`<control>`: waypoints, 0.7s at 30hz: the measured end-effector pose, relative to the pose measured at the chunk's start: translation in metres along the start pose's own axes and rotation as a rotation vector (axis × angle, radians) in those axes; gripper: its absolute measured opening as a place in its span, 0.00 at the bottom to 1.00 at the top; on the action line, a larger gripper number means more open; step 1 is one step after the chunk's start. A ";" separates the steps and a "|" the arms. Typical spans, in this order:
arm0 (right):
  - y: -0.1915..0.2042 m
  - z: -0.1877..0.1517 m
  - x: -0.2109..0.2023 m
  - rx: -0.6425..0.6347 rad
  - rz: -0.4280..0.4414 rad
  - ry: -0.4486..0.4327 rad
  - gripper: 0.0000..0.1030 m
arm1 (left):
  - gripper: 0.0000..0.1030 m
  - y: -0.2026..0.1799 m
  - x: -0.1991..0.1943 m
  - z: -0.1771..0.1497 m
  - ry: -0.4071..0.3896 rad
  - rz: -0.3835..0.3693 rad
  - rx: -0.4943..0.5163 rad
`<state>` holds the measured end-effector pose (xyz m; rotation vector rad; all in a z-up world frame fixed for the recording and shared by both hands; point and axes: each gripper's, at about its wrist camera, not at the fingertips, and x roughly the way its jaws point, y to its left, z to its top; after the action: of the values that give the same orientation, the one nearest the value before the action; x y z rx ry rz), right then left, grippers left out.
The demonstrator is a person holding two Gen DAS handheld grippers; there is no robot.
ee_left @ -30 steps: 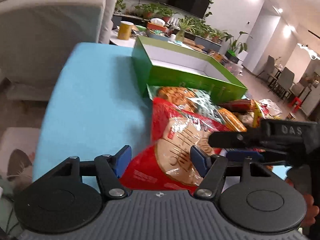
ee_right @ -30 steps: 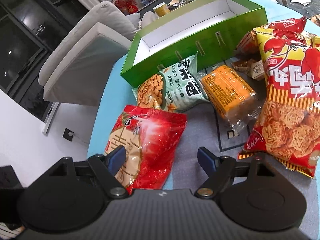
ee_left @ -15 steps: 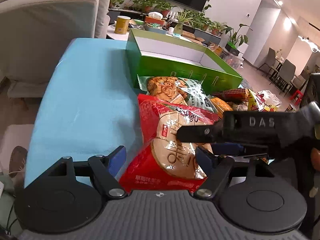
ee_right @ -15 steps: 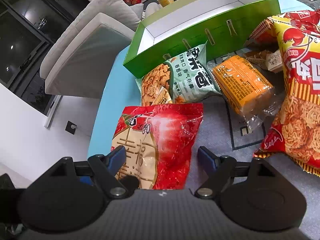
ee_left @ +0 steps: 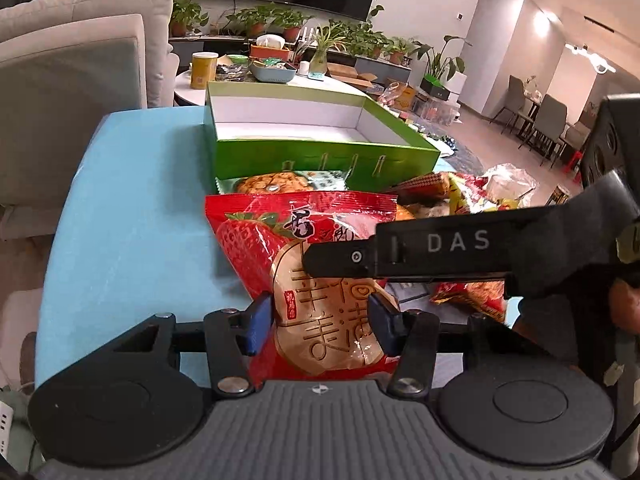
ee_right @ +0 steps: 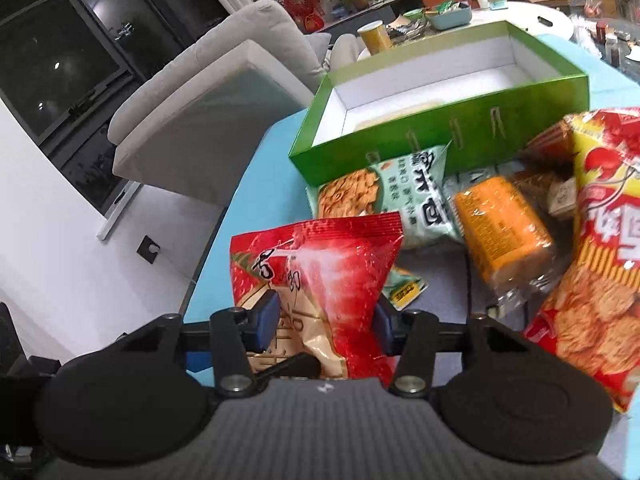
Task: Organize snacks
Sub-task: 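Grasp the red cookie bag with the right tool and lift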
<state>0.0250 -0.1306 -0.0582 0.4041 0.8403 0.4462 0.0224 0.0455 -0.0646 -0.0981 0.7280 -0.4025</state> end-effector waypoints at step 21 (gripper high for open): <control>0.000 0.094 -0.015 -0.023 0.032 -0.214 0.38 | 0.47 -0.023 0.021 0.107 -0.187 0.044 0.113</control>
<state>0.0893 -0.1543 0.0080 0.4360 0.6217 0.4340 0.1003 0.0109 0.0070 -0.0129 0.5208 -0.3857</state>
